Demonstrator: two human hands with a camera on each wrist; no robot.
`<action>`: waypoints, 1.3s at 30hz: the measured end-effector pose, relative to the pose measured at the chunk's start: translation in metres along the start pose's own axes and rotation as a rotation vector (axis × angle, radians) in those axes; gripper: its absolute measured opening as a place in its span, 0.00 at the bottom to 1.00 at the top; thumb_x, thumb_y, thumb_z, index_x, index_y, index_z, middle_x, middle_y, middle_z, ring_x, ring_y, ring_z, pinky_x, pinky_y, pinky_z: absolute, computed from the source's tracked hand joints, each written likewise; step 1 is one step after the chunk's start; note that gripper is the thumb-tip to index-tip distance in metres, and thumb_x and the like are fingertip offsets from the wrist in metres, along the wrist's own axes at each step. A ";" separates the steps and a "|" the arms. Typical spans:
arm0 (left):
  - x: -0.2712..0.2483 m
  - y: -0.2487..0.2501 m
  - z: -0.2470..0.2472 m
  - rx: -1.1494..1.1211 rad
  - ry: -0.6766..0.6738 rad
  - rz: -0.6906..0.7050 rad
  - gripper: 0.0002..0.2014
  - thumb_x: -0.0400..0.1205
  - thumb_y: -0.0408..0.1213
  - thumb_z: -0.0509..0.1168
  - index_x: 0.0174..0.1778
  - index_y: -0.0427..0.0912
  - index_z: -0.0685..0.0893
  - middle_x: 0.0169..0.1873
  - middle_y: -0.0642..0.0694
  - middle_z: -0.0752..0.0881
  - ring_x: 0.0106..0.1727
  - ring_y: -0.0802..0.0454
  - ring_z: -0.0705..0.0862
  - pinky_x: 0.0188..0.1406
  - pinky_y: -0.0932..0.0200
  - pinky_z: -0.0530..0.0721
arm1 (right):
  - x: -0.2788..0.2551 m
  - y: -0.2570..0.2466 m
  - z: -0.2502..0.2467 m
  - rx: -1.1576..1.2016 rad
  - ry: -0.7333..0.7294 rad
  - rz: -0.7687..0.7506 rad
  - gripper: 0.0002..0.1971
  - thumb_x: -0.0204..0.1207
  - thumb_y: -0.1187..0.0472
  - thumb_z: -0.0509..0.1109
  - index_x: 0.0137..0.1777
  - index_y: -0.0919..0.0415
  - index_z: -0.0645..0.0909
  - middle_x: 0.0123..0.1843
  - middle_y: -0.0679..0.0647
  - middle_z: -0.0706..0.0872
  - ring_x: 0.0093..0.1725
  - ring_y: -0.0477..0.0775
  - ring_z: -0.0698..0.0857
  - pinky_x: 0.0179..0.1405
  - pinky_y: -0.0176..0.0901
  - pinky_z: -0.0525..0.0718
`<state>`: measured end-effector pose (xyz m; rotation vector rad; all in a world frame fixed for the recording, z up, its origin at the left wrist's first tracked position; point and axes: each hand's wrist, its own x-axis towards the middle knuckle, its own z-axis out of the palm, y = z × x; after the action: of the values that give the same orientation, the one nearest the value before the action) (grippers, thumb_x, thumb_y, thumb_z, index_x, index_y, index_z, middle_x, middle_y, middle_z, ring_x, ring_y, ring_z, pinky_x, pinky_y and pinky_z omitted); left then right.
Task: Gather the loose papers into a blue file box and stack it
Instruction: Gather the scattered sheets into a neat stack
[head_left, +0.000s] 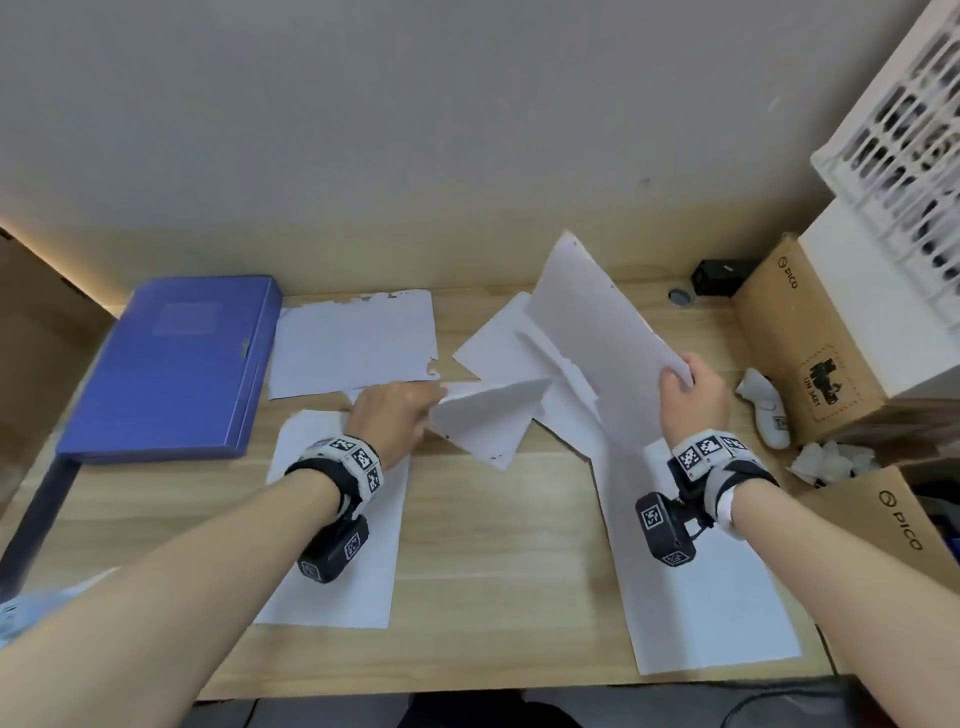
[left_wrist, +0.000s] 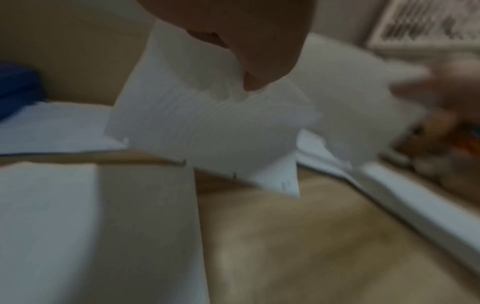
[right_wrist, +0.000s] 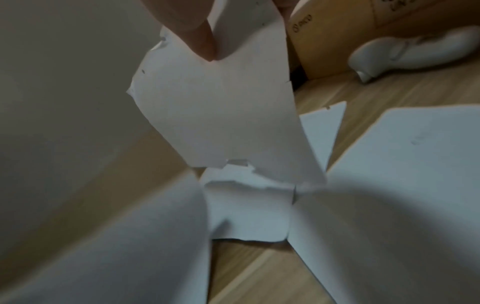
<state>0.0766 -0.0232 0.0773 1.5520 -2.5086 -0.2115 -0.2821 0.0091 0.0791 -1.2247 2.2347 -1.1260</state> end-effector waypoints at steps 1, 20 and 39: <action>-0.008 0.006 0.012 0.006 -0.070 0.045 0.15 0.76 0.29 0.61 0.52 0.51 0.87 0.45 0.49 0.91 0.46 0.40 0.88 0.33 0.48 0.86 | 0.001 -0.003 -0.001 0.009 -0.007 -0.023 0.14 0.78 0.60 0.60 0.59 0.55 0.84 0.47 0.55 0.87 0.46 0.59 0.82 0.45 0.45 0.78; -0.108 0.049 0.090 0.008 -0.628 0.109 0.19 0.83 0.53 0.55 0.51 0.45 0.86 0.72 0.54 0.76 0.65 0.47 0.76 0.43 0.51 0.80 | -0.112 0.041 0.087 -0.375 -0.829 -0.132 0.20 0.80 0.40 0.60 0.56 0.52 0.85 0.60 0.47 0.81 0.53 0.48 0.81 0.53 0.47 0.79; -0.013 -0.037 0.093 -0.038 -0.523 -0.462 0.28 0.72 0.50 0.76 0.65 0.45 0.77 0.61 0.43 0.77 0.67 0.42 0.73 0.57 0.47 0.75 | -0.031 0.082 0.083 -0.506 -0.461 0.152 0.14 0.65 0.56 0.73 0.34 0.66 0.75 0.38 0.63 0.80 0.40 0.66 0.81 0.34 0.50 0.79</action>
<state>0.0927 -0.0255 -0.0223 2.2824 -2.4050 -0.8177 -0.2569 0.0207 -0.0386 -1.2991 2.2467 -0.1804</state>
